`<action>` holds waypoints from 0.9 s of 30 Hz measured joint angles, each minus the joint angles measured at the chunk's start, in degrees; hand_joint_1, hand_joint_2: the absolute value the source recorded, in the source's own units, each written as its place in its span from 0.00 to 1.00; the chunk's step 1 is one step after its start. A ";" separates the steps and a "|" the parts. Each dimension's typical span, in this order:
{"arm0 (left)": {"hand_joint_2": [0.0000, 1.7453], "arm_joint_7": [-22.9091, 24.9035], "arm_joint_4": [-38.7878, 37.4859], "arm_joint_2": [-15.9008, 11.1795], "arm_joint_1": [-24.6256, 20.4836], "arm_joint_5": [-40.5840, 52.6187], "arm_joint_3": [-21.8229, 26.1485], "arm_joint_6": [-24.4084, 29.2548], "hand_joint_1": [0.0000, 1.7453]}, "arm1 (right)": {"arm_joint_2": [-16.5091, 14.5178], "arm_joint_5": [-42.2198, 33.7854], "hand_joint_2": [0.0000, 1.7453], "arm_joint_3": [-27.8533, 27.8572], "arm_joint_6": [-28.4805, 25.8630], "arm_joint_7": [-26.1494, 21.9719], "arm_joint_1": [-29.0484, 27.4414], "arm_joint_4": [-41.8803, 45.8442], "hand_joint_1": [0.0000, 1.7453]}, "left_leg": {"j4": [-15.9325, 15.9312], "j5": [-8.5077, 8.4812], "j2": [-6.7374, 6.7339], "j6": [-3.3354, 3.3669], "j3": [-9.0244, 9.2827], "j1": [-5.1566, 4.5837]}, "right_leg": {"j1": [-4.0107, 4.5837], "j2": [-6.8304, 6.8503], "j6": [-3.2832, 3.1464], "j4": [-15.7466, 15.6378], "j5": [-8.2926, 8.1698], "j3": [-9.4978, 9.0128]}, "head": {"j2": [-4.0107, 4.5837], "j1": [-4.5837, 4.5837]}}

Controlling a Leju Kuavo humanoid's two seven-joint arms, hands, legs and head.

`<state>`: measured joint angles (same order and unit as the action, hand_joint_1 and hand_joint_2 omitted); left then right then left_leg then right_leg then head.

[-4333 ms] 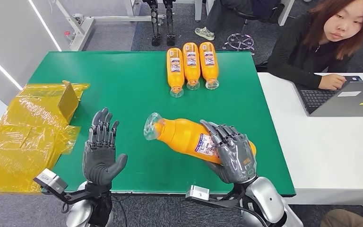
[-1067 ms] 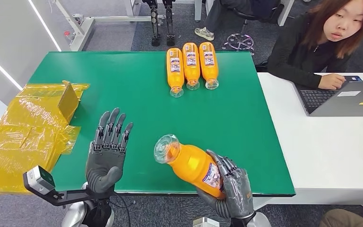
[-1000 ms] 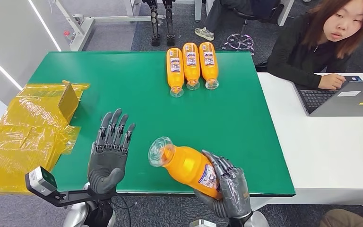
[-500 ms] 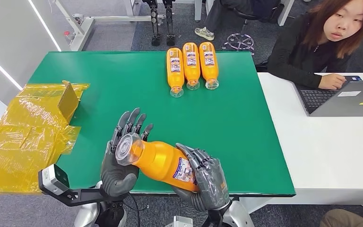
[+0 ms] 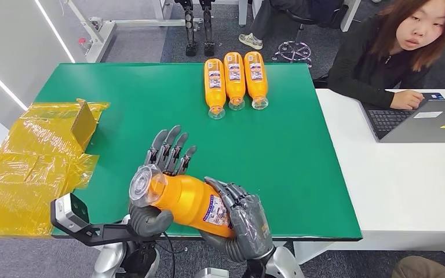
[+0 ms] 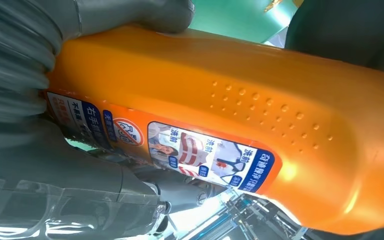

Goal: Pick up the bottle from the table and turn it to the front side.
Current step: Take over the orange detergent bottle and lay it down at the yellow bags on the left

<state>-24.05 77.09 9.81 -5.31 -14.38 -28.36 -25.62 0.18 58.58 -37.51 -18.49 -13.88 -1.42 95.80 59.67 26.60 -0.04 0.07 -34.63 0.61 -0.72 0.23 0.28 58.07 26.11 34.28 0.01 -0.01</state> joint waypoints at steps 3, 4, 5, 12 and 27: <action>1.00 0.08 0.06 0.00 -0.38 0.00 -0.04 0.04 0.64 | -0.31 -0.26 1.00 -0.26 0.49 0.05 0.17 0.00 1.00 | 0.00 0.00 0.00 0.00 0.00 0.00 | 0.00 0.00 0.00 0.00 0.00 0.00 | 0.00 0.00; 1.00 0.11 0.08 0.00 -0.50 0.00 -0.05 0.05 0.75 | -0.42 -0.45 1.00 -0.31 0.70 0.11 0.25 0.01 1.00 | 0.00 0.00 0.00 0.00 0.00 0.00 | 0.00 0.00 0.00 0.00 0.00 0.00 | -0.01 0.00; 1.00 0.13 0.10 0.00 -0.61 -0.01 -0.07 0.07 0.87 | -0.53 -0.62 1.00 -0.32 0.89 0.21 0.34 0.02 1.00 | 0.00 0.00 0.00 0.00 0.00 0.00 | 0.00 0.00 0.00 0.00 0.00 0.00 | 0.00 0.01; 1.00 0.22 0.15 -0.02 -1.21 -0.33 -0.07 0.09 0.97 | -0.97 -0.83 1.00 -0.27 2.07 1.56 0.64 0.97 1.00 | 0.00 0.00 0.00 0.00 0.00 0.00 | 0.00 0.00 0.00 0.00 0.00 0.00 | -0.01 0.01; 1.00 1.06 0.45 0.00 -2.62 -1.67 -0.10 0.22 0.99 | -1.06 -0.12 1.00 0.43 3.29 2.85 0.44 3.21 1.00 | 0.00 0.00 0.00 0.00 0.00 0.00 | 0.00 0.00 0.00 0.00 0.00 0.00 | -0.01 0.00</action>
<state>-22.99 77.55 9.81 -7.93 -16.05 -28.46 -25.40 -0.87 58.47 -37.08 -15.20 -11.04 -0.98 99.01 59.67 26.60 -0.04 0.07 -34.62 0.61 -0.72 0.23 0.28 58.07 26.11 34.28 0.00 -0.02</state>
